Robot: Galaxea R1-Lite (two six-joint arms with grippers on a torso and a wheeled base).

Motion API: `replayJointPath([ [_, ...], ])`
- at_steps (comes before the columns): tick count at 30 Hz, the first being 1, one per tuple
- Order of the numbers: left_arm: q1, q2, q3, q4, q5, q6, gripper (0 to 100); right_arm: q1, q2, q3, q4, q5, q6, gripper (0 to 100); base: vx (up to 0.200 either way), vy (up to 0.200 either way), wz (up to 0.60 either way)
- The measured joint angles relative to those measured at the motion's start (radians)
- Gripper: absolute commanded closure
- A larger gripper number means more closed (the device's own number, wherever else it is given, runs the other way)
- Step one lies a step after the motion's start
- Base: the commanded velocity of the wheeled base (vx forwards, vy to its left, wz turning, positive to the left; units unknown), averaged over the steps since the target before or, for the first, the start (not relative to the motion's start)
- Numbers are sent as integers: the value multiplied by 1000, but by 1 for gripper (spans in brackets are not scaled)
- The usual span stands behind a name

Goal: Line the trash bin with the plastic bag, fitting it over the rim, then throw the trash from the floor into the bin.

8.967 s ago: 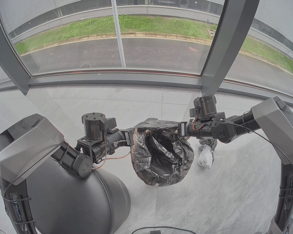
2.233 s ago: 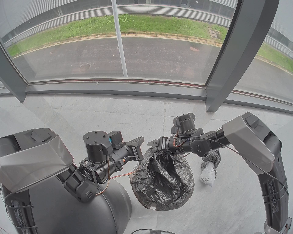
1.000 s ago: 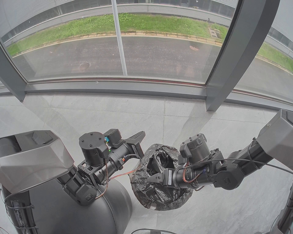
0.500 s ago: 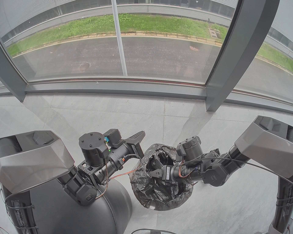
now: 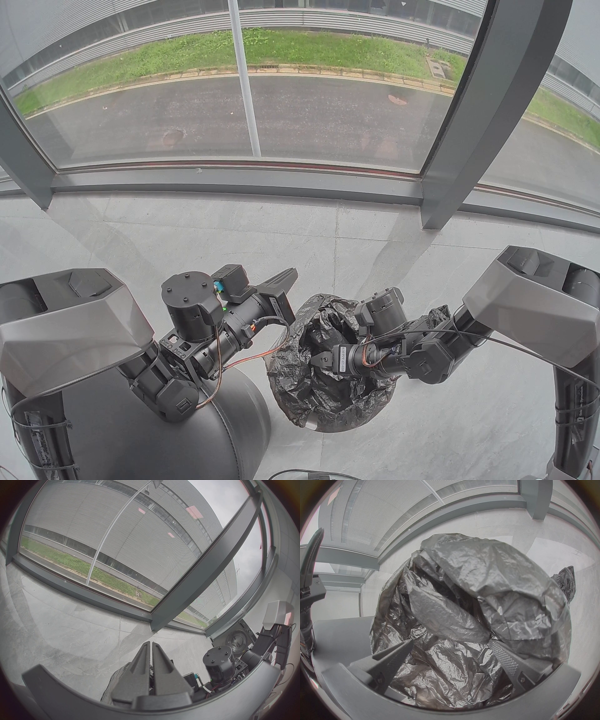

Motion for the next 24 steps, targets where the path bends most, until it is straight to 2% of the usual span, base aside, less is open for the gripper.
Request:
replayJointPath([
  [11, 0, 0, 0, -2, -1, 0, 100, 52, -141, 64, 23, 3, 50, 0, 0, 0, 0],
  [17, 0, 1, 0, -3, 0, 0, 100, 120, -273, 196, 39, 1, 99, 0, 0, 0, 0],
  [22, 0, 2, 0, -3, 0, -5, 100, 204, -326, 317, 55, -10, 193, 0, 0, 0, 0],
  [24, 0, 3, 0, -4, 1, -7, 100, 223, -336, 340, 58, -15, 203, 0, 0, 0, 0],
])
